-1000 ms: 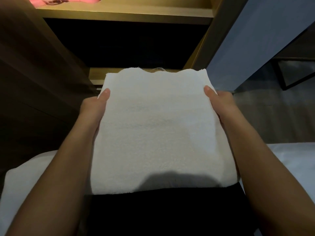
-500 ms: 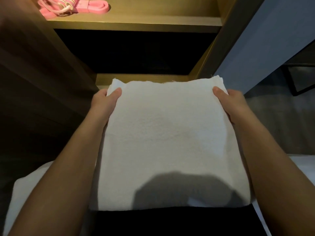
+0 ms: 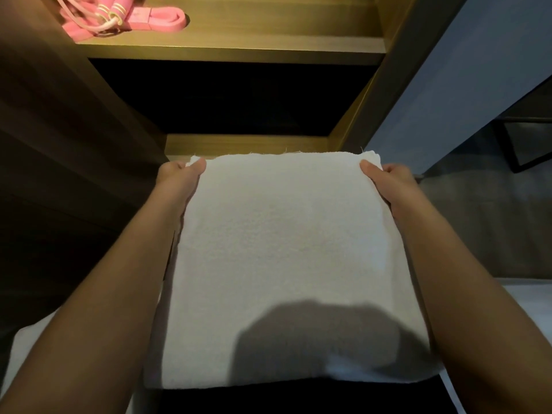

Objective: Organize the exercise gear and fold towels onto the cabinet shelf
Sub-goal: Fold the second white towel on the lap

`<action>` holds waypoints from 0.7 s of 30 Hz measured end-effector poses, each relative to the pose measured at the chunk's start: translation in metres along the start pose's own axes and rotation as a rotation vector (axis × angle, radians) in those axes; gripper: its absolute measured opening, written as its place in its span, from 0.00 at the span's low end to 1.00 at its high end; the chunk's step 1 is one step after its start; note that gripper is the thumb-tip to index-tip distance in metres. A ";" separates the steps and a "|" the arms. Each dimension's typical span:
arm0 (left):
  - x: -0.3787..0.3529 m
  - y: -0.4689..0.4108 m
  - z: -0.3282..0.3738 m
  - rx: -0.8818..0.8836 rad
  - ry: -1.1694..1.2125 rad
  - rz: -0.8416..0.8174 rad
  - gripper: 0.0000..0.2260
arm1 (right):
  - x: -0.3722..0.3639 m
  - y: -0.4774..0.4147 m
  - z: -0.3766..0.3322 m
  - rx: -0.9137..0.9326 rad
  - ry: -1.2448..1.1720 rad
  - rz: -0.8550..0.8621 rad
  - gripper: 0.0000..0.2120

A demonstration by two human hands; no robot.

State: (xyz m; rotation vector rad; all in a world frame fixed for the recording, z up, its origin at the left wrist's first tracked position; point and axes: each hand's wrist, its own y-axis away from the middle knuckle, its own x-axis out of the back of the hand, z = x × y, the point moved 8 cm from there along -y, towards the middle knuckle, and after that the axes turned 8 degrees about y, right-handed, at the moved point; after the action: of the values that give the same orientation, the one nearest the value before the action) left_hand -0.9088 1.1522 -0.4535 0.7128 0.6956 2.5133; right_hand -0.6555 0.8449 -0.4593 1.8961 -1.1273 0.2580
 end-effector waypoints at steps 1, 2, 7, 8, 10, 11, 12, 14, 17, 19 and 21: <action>0.000 0.001 0.004 -0.052 -0.084 0.008 0.16 | 0.002 -0.001 0.000 0.025 0.057 0.031 0.22; 0.001 0.002 0.013 -0.155 -0.224 0.023 0.16 | 0.005 -0.002 -0.005 0.073 0.147 0.068 0.24; -0.042 0.059 0.080 -0.746 -0.549 0.176 0.15 | -0.015 0.035 -0.083 0.597 0.564 0.276 0.26; -0.064 0.074 0.082 -0.823 -0.590 0.135 0.15 | -0.035 0.046 -0.092 0.682 0.637 0.241 0.26; -0.108 0.092 0.061 -0.927 -0.840 -0.007 0.19 | -0.074 0.058 -0.087 0.742 0.856 0.141 0.28; -0.117 0.093 0.045 -0.915 -0.962 -0.053 0.21 | -0.086 0.059 -0.078 0.734 0.952 0.112 0.28; -0.116 0.088 0.033 -0.882 -1.028 -0.062 0.23 | -0.091 0.058 -0.069 0.717 1.001 0.109 0.29; -0.106 0.074 0.025 -0.829 -1.042 -0.039 0.24 | -0.089 0.052 -0.063 0.695 0.991 0.137 0.30; -0.093 0.067 0.024 -0.800 -1.015 -0.050 0.26 | -0.086 0.047 -0.063 0.696 0.967 0.142 0.32; -0.077 0.063 0.021 -0.748 -0.958 -0.058 0.26 | -0.079 0.042 -0.058 0.667 0.930 0.127 0.32; -0.061 0.058 0.015 -0.678 -0.909 -0.067 0.27 | -0.068 0.036 -0.049 0.612 0.884 0.103 0.31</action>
State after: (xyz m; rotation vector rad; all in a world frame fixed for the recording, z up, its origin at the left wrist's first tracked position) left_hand -0.8679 1.0802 -0.4314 1.3387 -0.4170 1.8388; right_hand -0.7107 0.9171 -0.4478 1.8684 -0.5468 1.4687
